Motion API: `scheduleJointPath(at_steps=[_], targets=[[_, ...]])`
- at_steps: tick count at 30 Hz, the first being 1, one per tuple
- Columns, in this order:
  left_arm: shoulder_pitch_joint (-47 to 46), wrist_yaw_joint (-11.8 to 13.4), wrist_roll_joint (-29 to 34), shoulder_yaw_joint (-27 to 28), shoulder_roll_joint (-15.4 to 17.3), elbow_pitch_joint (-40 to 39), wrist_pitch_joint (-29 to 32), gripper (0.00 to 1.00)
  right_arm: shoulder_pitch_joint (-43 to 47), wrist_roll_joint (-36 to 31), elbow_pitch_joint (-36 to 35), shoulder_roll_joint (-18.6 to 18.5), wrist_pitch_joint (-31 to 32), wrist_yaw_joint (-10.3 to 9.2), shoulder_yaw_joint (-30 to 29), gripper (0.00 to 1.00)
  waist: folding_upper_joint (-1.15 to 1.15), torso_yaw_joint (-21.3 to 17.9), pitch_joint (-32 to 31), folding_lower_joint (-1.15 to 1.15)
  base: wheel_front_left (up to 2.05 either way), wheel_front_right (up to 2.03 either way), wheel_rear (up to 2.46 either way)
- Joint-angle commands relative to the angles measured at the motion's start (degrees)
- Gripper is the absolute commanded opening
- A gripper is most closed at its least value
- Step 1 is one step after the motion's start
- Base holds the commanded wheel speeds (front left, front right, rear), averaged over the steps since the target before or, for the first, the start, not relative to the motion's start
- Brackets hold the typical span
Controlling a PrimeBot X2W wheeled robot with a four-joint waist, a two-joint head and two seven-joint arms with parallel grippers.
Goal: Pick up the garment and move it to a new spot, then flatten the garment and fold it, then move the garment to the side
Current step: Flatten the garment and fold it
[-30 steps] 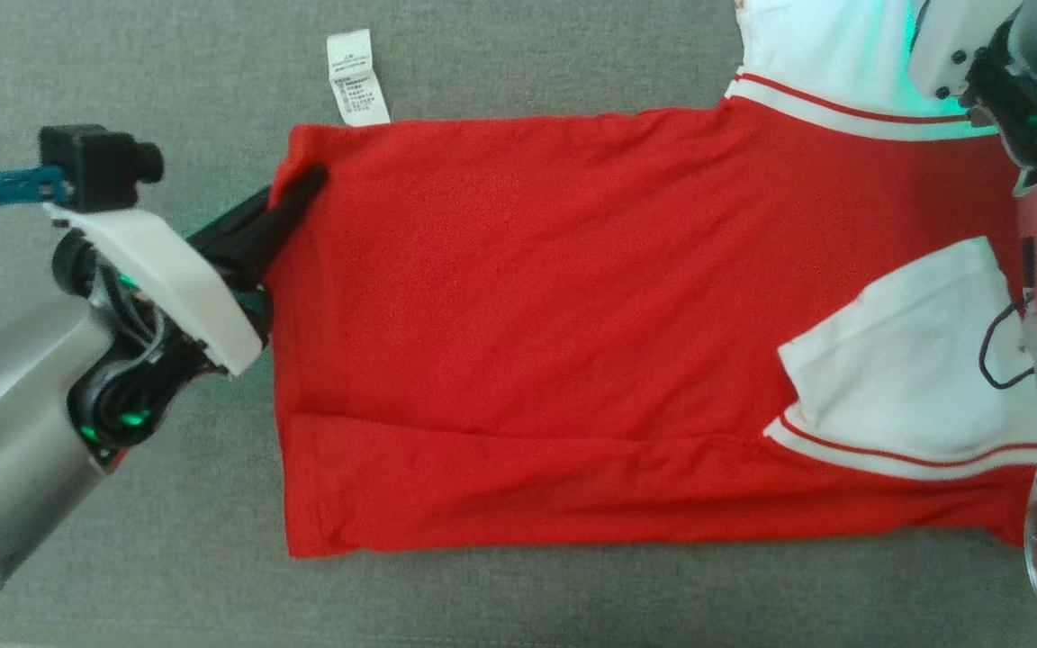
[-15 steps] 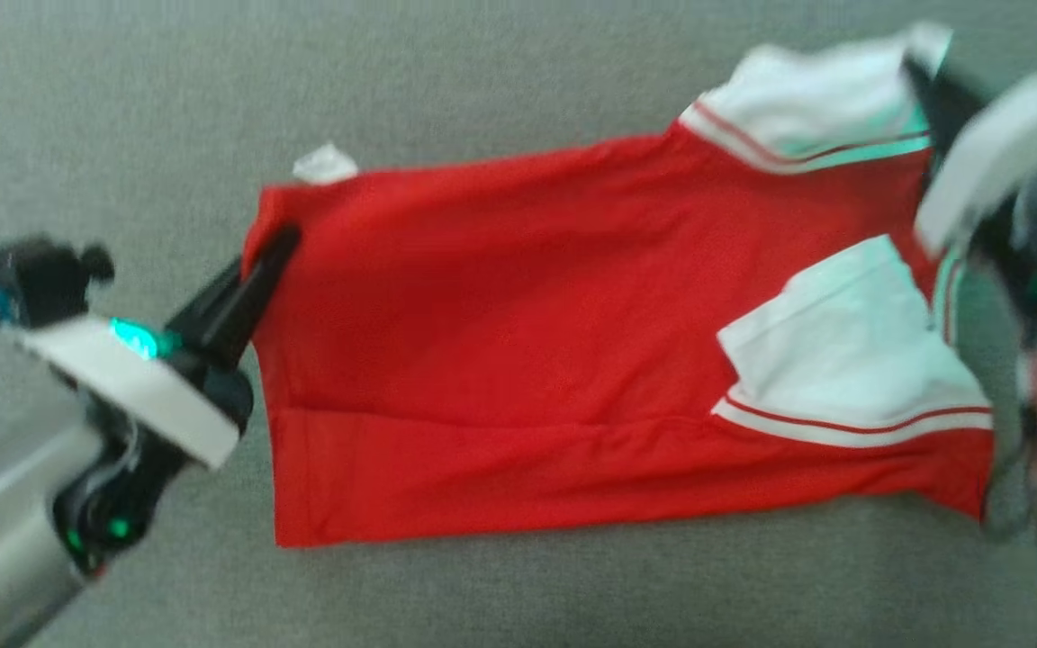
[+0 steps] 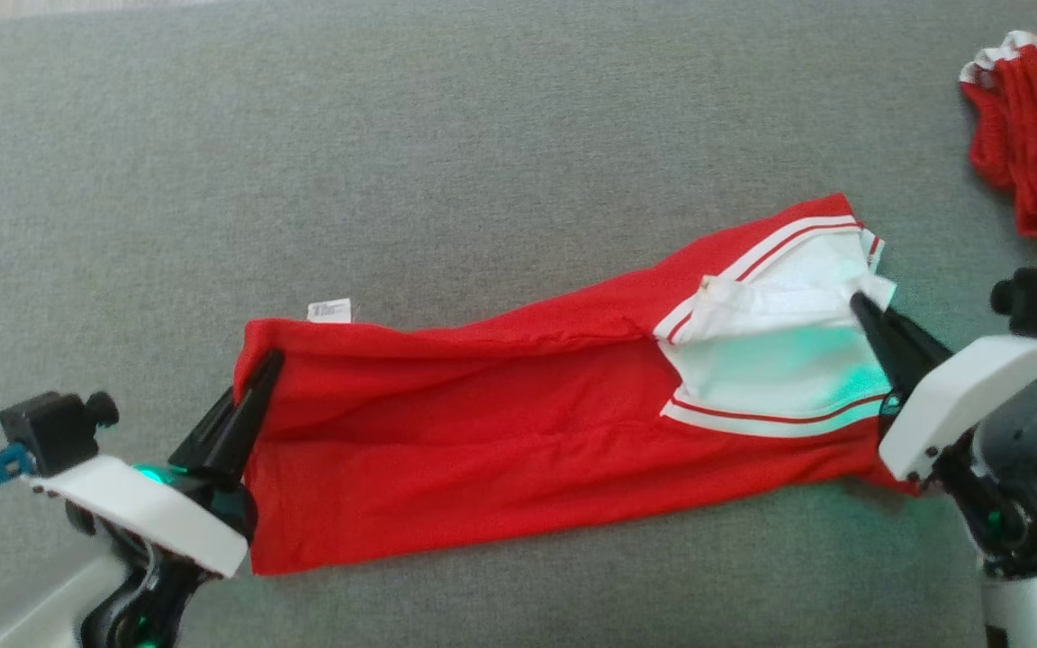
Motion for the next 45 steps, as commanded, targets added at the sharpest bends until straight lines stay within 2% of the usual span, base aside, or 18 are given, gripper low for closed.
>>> scheduleJointPath(at_steps=[1, 6, 14, 15, 16, 17, 18, 19, 21, 24, 27, 30, 34, 38, 43, 45], targets=[[-0.35, 0.14, 0.84, 4.05, 1.50, -0.57, -0.69, 0.00, -0.96, 0.07, -2.85, -0.04, 0.01, 0.40, 1.14, 0.00, 0.00, -0.16, -0.10, 0.01, 0.00, 0.00, 0.00], [3.94, 0.02, 3.35, 9.23, -0.67, 0.38, -0.71, 0.00, 0.71, 0.30, -2.93, 0.89, 0.33, 0.40, 1.76, 0.00, 0.00, -0.39, -0.63, 0.01, 0.00, 0.00, 0.00], [9.36, -0.65, 6.54, 11.65, -2.41, 0.55, -0.71, 0.00, 3.45, 0.93, -2.83, 0.88, 2.67, 0.40, 1.91, 0.00, 0.00, -0.34, -1.20, 0.01, 0.00, 0.00, 0.00], [9.87, -0.60, 6.92, 11.63, -2.51, 0.77, -0.71, 0.14, 3.85, 1.09, -2.72, 0.77, 3.44, 0.40, 2.00, 0.00, 0.00, -0.34, -1.27, 0.01, 0.00, 0.00, 0.00], [10.34, -0.36, 7.55, 11.62, -2.56, 1.12, -0.71, 0.37, 4.25, 1.18, -2.69, 0.67, 4.28, 0.40, 2.06, 0.11, 0.00, -0.36, -1.32, 0.01, 0.00, 0.00, 0.00], [10.82, 0.05, 8.22, 11.50, -2.62, 1.64, -0.71, 0.87, 4.56, 0.98, -2.89, 0.28, 5.03, 0.40, 2.39, 0.43, 0.00, -0.36, -1.39, 0.01, 0.00, 0.00, 0.00], [11.29, 0.73, 9.06, 11.21, -2.58, 2.41, -0.72, 1.00, 4.84, 0.88, -3.20, 0.00, 5.52, 0.40, 2.62, 0.93, 0.00, -0.37, -1.46, 0.01, 0.00, 0.00, 0.00], [11.60, 1.35, 10.23, 10.91, -2.53, 3.14, -0.72, 1.00, 5.12, 0.80, -3.45, -0.16, 6.12, 0.40, 2.54, 1.00, 0.00, -0.41, -1.47, 0.01, 0.00, 0.00, 0.00], [11.80, 2.10, 11.60, 11.11, -2.69, 3.82, -0.72, 1.00, 5.16, 0.75, -3.75, -0.21, 6.68, 0.40, 2.05, 1.00, 0.00, -0.41, -1.44, 0.01, 0.00, 0.00, 0.00], [12.26, 7.01, 18.77, 17.70, -5.21, 5.41, -0.72, 1.00, 3.39, -0.90, -4.18, 0.74, 6.95, 0.40, -2.12, 1.00, 0.00, -0.25, -1.28, 0.01, 0.00, 0.00, 0.00], [14.70, 10.73, 30.59, 28.35, -10.76, 3.77, -0.72, 1.00, 0.57, -4.12, -2.49, 1.85, 8.22, 0.40, -5.17, 1.00, 0.00, 0.16, -0.92, 0.01, 0.00, 0.00, 0.00], [18.36, 11.09, 42.04, 37.38, -17.50, 0.65, -0.72, 1.00, -1.97, -6.68, 0.83, 2.67, 9.89, 0.40, -5.72, 1.00, 0.00, 1.16, -0.34, 0.01, 0.00, 0.00, 0.00], [22.52, 7.21, 50.34, 45.18, -26.20, -1.00, -0.72, 1.00, -3.93, -9.87, 5.70, 3.42, 10.75, 0.40, -5.81, 1.00, 0.00, 2.67, -0.08, 0.01, 0.00, 0.00, 0.00], [25.18, 2.31, 55.76, 50.55, -32.90, -0.35, -0.72, 1.00, -4.03, -13.02, 9.90, 3.13, 11.83, 0.40, -5.53, 1.00, 0.00, 3.82, -0.22, 0.01, 0.00, 0.00, 0.00], [27.19, -1.63, 60.44, 53.47, -38.63, 1.58, -0.72, 1.00, -3.17, -16.30, 12.99, 0.61, 13.17, 0.40, -6.26, 1.00, 0.00, 4.70, -0.76, 0.01, 0.00, 0.00, 0.00], [27.34, -2.01, 61.29, 53.44, -39.48, 2.14, -0.72, 1.00, -2.95, -16.64, 13.75, 0.01, 13.92, 0.40, -6.55, 1.00, 0.00, 4.93, -0.90, 0.01, 0.00, 0.00, 0.00]])
